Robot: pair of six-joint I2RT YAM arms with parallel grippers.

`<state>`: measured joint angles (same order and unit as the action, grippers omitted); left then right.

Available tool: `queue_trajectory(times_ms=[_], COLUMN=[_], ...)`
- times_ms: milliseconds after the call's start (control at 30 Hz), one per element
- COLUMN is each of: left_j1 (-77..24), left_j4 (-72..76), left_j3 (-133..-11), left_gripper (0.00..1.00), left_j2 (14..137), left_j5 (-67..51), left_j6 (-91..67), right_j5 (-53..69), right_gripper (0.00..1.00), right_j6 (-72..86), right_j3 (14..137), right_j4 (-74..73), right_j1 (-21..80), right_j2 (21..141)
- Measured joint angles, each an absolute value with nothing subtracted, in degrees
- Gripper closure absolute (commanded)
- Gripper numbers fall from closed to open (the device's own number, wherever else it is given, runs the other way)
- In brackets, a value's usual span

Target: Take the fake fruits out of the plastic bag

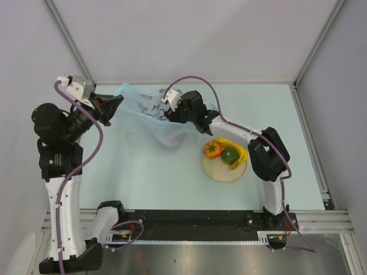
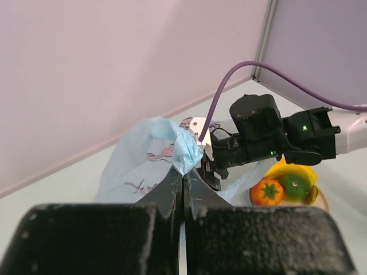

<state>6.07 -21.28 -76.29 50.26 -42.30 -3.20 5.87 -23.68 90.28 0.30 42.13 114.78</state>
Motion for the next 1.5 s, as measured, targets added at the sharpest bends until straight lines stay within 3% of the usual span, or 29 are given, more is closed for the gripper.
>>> queue_trajectory(times_ms=[100, 433, 833, 1100, 1300, 1500], left_j1=[6.1, 6.2, 6.8, 7.3, 7.4, 7.4], left_j4=[-21.2, -36.2, -47.7, -59.8, -59.1, -58.8], left_j3=[-74.7, -52.9, -52.1, -58.2, -48.9, -42.4], left_gripper=[1.00, 1.00, 1.00, 1.00, 1.00, 1.00], left_j2=[49.4, 43.4, 41.7, 52.7, 50.9, 46.2], left_j5=[-43.7, -41.9, -37.0, -34.6, -26.8, -24.0], left_j6=[-3.0, 5.2, 19.0, 34.1, 43.2, 46.1], right_j5=[7.2, 14.8, 17.3, 25.2, 27.6, 22.7], right_gripper=[0.23, 0.21, 0.18, 0.17, 0.16, 0.16], right_j6=[-23.8, -23.9, -21.4, -19.6, -17.4, -15.0], right_j3=[87.9, 69.1, 69.7, 69.2, 66.8, 66.7], right_j4=[-2.7, -12.0, -7.8, -7.6, -7.2, -2.3], right_j1=[42.6, 49.7, 49.0, 51.9, 54.3, 53.2], right_j2=[112.2, 106.0, 101.3, 101.3, 101.3, 101.3])
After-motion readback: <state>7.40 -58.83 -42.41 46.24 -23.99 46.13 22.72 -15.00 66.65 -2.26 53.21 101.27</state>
